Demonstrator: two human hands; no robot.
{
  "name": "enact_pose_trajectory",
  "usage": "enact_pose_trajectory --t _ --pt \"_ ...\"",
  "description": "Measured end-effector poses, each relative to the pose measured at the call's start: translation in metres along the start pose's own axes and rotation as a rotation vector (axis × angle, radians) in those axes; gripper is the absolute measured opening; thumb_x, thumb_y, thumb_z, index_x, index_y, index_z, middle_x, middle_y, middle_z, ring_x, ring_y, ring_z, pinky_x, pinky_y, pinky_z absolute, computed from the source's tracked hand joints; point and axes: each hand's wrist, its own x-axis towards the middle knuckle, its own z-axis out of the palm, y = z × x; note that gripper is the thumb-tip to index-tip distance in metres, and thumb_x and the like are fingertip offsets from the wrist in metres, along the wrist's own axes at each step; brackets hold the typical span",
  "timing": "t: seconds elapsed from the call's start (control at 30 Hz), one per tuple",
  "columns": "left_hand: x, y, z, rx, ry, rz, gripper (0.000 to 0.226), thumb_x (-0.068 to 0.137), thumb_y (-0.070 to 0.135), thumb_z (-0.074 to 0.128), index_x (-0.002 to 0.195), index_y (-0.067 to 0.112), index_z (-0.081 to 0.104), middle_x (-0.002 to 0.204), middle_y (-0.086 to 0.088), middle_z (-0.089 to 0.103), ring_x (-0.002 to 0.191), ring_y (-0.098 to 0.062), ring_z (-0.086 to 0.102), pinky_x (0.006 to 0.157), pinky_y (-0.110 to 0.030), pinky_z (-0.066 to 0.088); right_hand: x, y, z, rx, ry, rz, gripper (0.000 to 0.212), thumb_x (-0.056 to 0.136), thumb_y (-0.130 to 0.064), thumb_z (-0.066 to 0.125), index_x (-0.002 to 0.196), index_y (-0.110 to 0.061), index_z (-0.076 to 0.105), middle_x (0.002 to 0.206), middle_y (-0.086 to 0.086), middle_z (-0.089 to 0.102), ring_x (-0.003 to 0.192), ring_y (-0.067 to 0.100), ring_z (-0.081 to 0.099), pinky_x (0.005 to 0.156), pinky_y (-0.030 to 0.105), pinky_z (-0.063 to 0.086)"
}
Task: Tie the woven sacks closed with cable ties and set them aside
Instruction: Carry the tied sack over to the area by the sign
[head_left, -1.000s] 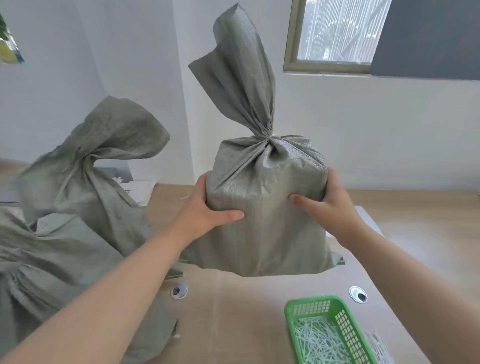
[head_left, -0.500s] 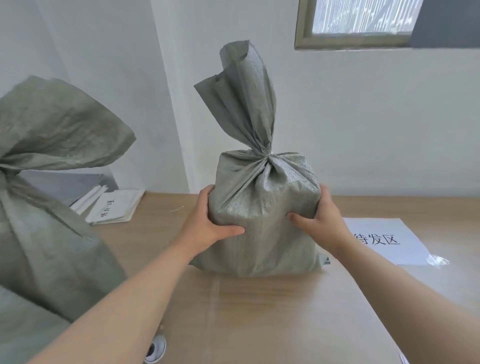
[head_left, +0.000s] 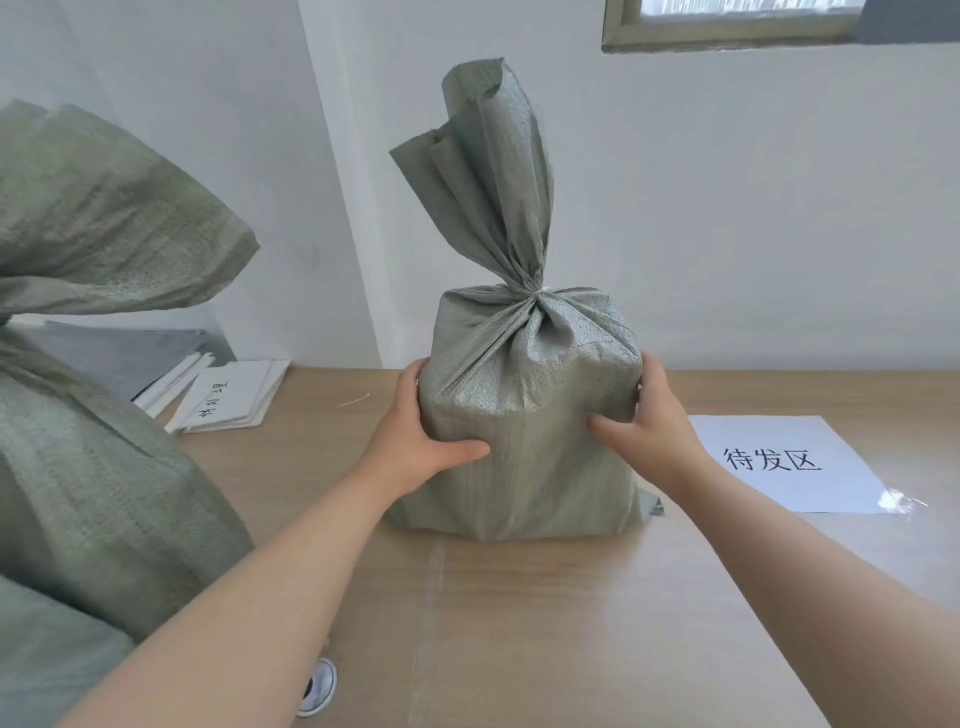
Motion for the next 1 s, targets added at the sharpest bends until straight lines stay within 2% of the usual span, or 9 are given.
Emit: enact_pose_trajectory --t 0.1,0.23,0.37,0.43,0.53,0.63,0.7,0.87,1.0 --pt "-0.003 0.005 -0.002 0.029 0.029 -0.003 0.120 0.059 0.019 0.096 0.151 0.034 0.021 0.137 0.015 0.048 0.123 -0.002 0.051 0.105 -0.022 0.039 -0.002 -0.004 -0.006 -0.038 -0.028 -0.017 0.088 0.081 -0.015 0.073 0.152 -0.029 0.023 0.132 -0.013 0.051 0.125 0.009 0.051 0.103 0.038 0.049" --pt "-0.004 0.010 -0.006 0.076 0.040 -0.012 0.123 0.051 0.038 0.095 0.147 0.045 0.020 0.144 0.013 0.047 0.130 -0.006 0.049 0.112 -0.035 0.039 -0.005 -0.009 -0.013 -0.083 -0.052 -0.029 0.096 0.081 -0.022 0.077 0.155 -0.028 0.017 0.147 -0.007 0.044 0.130 0.014 0.049 0.107 0.042 0.044" --pt "-0.005 0.017 -0.008 0.088 0.033 -0.015 0.115 0.062 0.024 0.094 0.149 0.045 0.022 0.131 0.034 0.047 0.115 0.016 0.049 0.103 -0.019 0.039 -0.008 -0.014 -0.017 -0.095 -0.063 -0.040 0.096 0.080 -0.022 0.078 0.155 -0.030 0.017 0.144 -0.008 0.046 0.126 0.014 0.052 0.104 0.037 0.045" --pt "-0.006 0.021 -0.007 0.113 0.030 -0.002 0.113 0.064 0.022 0.093 0.149 0.045 0.022 0.130 0.033 0.047 0.114 0.012 0.049 0.096 -0.013 0.035 -0.009 -0.016 -0.017 -0.099 -0.073 -0.053 0.094 0.080 -0.018 0.078 0.153 -0.031 0.021 0.137 -0.012 0.048 0.119 0.012 0.054 0.095 0.030 0.043" --pt "-0.006 0.024 -0.006 0.146 0.043 0.017 0.113 0.061 0.028 0.093 0.148 0.046 0.023 0.142 0.023 0.045 0.129 0.000 0.044 0.104 -0.020 0.034 -0.010 -0.017 -0.018 -0.117 -0.076 -0.068 0.093 0.079 -0.017 0.078 0.152 -0.033 0.023 0.133 -0.014 0.047 0.119 0.013 0.053 0.093 0.028 0.041" --pt "-0.009 0.025 -0.008 0.169 0.074 0.035 0.115 0.055 0.038 0.091 0.147 0.049 0.024 0.145 0.024 0.041 0.138 -0.004 0.037 0.116 -0.032 0.032 -0.015 -0.018 -0.020 -0.138 -0.057 -0.052 0.096 0.078 -0.023 0.079 0.154 -0.031 0.019 0.146 -0.004 0.043 0.129 0.016 0.048 0.104 0.037 0.043" --pt "-0.015 0.028 -0.010 0.171 0.095 0.038 0.115 0.056 0.039 0.091 0.149 0.045 0.024 0.144 0.028 0.034 0.140 -0.003 0.031 0.118 -0.033 0.029 -0.022 -0.021 -0.021 -0.158 -0.033 -0.048 0.098 0.079 -0.025 0.079 0.155 -0.028 0.018 0.150 0.001 0.039 0.133 0.016 0.044 0.109 0.041 0.042" --pt "-0.047 0.044 -0.013 0.163 0.154 0.064 0.105 0.063 0.034 0.090 0.147 0.042 0.028 0.143 0.027 0.033 0.138 0.004 0.030 0.113 -0.022 0.027 -0.049 -0.038 -0.026 -0.136 0.013 -0.074 0.094 0.080 -0.022 0.078 0.155 -0.024 0.020 0.147 0.001 0.038 0.133 0.015 0.042 0.109 0.039 0.041" --pt "-0.090 0.068 -0.018 0.118 0.152 0.076 0.090 0.070 0.022 0.088 0.139 0.043 0.034 0.129 0.042 0.036 0.120 0.027 0.036 0.095 0.006 0.025 -0.082 -0.059 -0.031 -0.092 -0.003 -0.088 0.092 0.078 -0.025 0.079 0.151 -0.032 0.024 0.144 -0.004 0.042 0.127 0.013 0.047 0.106 0.041 0.045"
